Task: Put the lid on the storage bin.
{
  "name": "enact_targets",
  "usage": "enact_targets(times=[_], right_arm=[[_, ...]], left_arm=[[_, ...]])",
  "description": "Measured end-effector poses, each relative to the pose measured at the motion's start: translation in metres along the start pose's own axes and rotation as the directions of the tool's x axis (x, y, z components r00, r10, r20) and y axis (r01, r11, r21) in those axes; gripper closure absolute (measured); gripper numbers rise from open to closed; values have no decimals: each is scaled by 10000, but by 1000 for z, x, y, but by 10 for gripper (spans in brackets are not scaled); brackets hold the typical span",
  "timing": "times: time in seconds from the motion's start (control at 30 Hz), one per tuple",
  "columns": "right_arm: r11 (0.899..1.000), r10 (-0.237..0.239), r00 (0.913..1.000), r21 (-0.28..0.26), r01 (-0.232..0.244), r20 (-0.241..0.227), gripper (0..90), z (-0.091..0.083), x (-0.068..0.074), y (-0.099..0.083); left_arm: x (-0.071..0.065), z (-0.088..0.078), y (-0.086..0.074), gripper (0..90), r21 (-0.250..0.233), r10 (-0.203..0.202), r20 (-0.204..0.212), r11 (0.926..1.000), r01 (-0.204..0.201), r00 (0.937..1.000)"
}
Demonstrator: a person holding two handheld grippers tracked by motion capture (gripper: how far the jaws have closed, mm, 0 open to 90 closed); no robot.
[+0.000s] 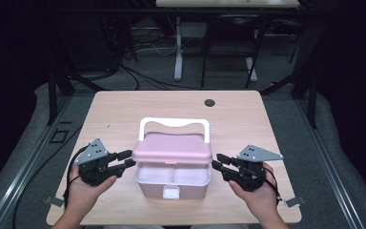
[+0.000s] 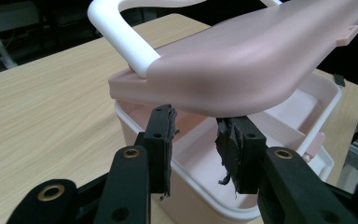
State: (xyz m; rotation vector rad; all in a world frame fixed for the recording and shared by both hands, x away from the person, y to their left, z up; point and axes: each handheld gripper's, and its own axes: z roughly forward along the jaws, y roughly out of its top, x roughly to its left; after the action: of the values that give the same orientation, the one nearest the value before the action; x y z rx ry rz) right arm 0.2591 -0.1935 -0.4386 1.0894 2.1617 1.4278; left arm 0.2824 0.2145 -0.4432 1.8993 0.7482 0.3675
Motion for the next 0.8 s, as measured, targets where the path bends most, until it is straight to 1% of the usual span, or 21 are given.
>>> enact_targets(times=[0.07, 0.1, 0.13, 0.17, 0.2, 0.23, 0.3, 0.33, 0.47, 0.57, 0.63, 0.7, 0.8], right_arm=[[10000, 30, 10000, 26, -30, 21, 679, 0, -1, -1], [10000, 24, 10000, 8, -24, -49, 679, 1, -2, -2], [10000, 44, 10000, 69, -45, 77, 679, 1, -1, -3], [10000, 52, 10000, 18, -52, 45, 680, 2, -2, -4], [9999, 79, 9999, 94, -79, 95, 680, 1, -2, -5], [9999, 128, 9999, 24, -128, 32, 680, 1, -3, -6], [9999, 107, 9999, 104, -108, 76, 680, 0, -3, -7], [9999, 143, 9998, 50, -144, 110, 680, 1, -3, -7], [9998, 173, 9998, 138, -174, 77, 681, 0, -3, -10], [9997, 231, 9997, 37, -231, 65, 682, -1, -4, -10], [9997, 244, 9997, -24, -243, 24, 682, -2, -4, -10], [9998, 210, 9997, 43, -211, 110, 682, -2, -4, -11], [9997, 230, 9997, 86, -231, 66, 682, -1, -4, -12]], left_arm=[[0, 1, -2, 662, 12, -53, 49, 10000, 53, 10000], [-1, 2, -3, 666, -20, -34, 22, 10000, 34, 10000], [-2, 2, -4, 670, -10, -25, 51, 10000, 25, 10000], [-2, 2, -4, 670, 41, 8, 24, 10000, -8, 10000], [-3, 2, -5, 669, 57, 31, 1, 10000, -31, 10000], [-3, 2, -5, 669, 87, 53, -7, 9999, -53, 10000], [-3, 3, -7, 670, 109, 40, -21, 9999, -40, 10000], [-3, 3, -7, 670, 162, 81, -12, 9998, -80, 10000], [-4, 2, -10, 670, 140, 3, 0, 9999, -3, 10000], [-5, 2, -12, 668, 335, 122, -74, 9994, -120, 9999], [-5, 2, -15, 668, 395, 88, -41, 9992, -87, 10000], [-5, 2, -16, 668, 444, 78, -57, 9990, -75, 10000], [-5, 2, -18, 669, 541, 100, -48, 9985, -97, 9999]])
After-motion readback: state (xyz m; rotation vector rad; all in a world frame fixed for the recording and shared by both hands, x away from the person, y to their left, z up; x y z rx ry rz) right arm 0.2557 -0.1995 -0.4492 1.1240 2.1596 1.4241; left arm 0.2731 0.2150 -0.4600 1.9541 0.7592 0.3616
